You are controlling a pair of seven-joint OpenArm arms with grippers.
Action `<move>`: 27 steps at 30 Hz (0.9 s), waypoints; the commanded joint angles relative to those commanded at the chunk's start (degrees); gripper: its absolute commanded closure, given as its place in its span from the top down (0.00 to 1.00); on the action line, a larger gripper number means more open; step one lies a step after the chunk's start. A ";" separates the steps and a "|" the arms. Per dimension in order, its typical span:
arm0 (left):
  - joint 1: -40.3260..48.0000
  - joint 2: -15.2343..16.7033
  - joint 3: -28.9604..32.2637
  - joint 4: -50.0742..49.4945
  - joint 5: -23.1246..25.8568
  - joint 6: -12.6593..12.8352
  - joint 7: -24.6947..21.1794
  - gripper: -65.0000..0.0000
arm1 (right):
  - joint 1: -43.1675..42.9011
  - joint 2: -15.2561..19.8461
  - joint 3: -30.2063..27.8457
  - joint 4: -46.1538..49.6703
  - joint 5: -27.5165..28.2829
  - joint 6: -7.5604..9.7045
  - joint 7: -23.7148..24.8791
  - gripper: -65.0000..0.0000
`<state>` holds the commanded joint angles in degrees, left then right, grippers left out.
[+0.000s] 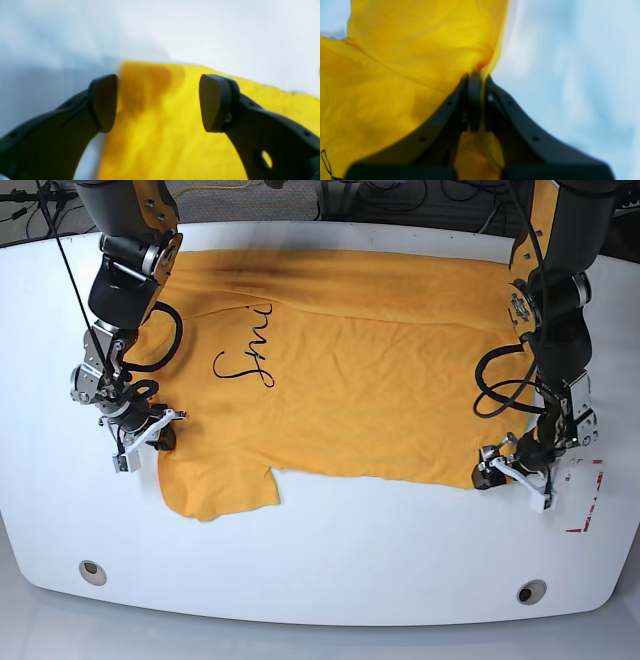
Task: Fold the T-shirt properly
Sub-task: 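Lower the left gripper onto the shirt side edge and close it, then fold the shirt over itself with both grippers toward the robot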
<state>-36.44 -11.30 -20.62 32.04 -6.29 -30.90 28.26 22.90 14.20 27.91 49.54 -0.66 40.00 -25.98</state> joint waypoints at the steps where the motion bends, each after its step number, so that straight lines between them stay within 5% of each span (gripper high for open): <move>1: 0.00 0.35 0.79 0.00 -0.09 0.00 0.00 0.71 | 0.00 0.00 0.00 0.00 0.00 0.00 0.00 0.03; 5: 0.00 0.62 1.23 0.09 -0.09 0.00 0.00 0.60 | -0.09 0.00 0.00 0.00 0.00 0.00 0.00 0.03; 12: -0.09 0.26 1.58 0.09 0.09 0.00 -1.93 0.09 | -0.09 0.09 0.00 0.00 0.00 0.00 0.00 0.00; 14: -0.09 0.18 1.58 0.09 0.09 0.00 -2.29 0.02 | 0.00 0.09 0.00 0.00 0.00 0.00 0.00 0.00; 27: 0.09 -0.62 1.41 6.51 -0.18 -0.44 0.26 0.00 | 0.18 0.00 0.00 6.59 0.00 0.00 -0.79 0.00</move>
<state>-36.35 -11.91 -19.21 38.55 -6.46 -31.34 28.53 23.08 14.20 27.91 56.13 -0.66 40.00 -26.77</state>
